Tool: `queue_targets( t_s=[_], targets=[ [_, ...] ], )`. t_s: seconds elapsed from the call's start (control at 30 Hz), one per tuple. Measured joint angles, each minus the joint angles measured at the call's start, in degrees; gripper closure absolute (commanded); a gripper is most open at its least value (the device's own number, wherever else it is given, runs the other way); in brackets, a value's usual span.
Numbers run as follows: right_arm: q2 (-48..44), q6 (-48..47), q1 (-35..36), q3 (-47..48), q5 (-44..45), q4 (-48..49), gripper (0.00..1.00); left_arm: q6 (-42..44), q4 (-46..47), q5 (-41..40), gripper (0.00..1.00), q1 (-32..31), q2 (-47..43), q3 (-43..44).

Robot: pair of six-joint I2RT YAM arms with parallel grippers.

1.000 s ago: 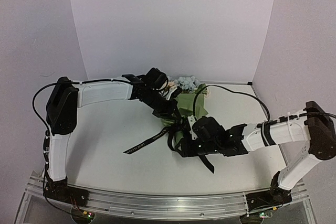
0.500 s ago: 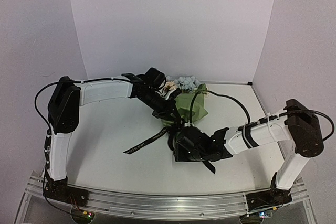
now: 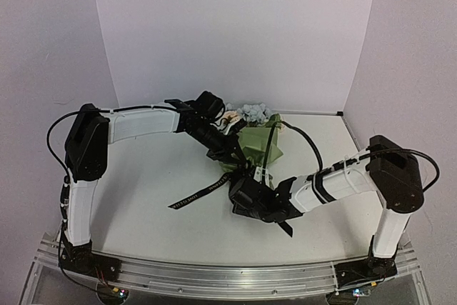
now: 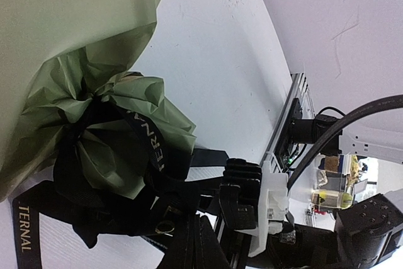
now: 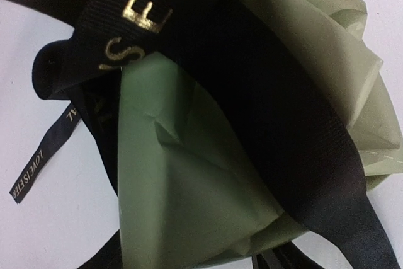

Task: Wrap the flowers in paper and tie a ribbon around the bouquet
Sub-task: Cross the half-tied ribbon over the folded bouquet, then tie the half-tied ribbon around the folded bouquet.

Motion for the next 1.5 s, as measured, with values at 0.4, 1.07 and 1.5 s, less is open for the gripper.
queue_targets(
  t_s=[0.4,1.07,1.5],
  targets=[
    [3.1,6.2,0.0,3.7,3.7,-1.8,0.62,0.0,0.0,1.0,1.0,0.1,0.0,0.0],
    [0.3,5.4,-0.3,1.9,-0.1,-3.1,1.0,-0.3,2.1,0.9,1.0,3.0,0.0,-2.9],
    [-5.0,3.2,-0.4,-3.3,-8.7,-1.8,0.97,-1.4,4.7,0.6,1.0,3.4,0.7,-4.2]
  ],
)
